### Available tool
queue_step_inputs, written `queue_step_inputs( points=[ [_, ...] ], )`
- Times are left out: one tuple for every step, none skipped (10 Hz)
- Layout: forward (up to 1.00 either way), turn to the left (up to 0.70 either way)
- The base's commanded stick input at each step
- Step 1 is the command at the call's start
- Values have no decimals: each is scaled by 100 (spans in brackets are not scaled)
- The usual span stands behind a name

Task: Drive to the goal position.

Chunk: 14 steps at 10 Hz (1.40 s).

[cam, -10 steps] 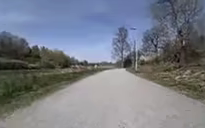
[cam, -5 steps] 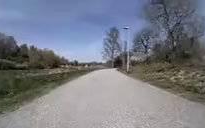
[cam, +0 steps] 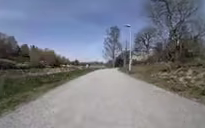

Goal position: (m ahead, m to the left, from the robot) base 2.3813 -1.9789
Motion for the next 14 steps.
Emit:
queue_step_inputs(
  points=[
    [85, 0],
    [85, 0],
    [85, 0],
    [85, 0],
    [85, 0],
    [85, 0],
    [85, 0],
    [85, 0],
    [85, 0],
    [85, 0],
    [85, 0],
    [85, 0],
    [85, 0],
    [85, 0]
  ],
)
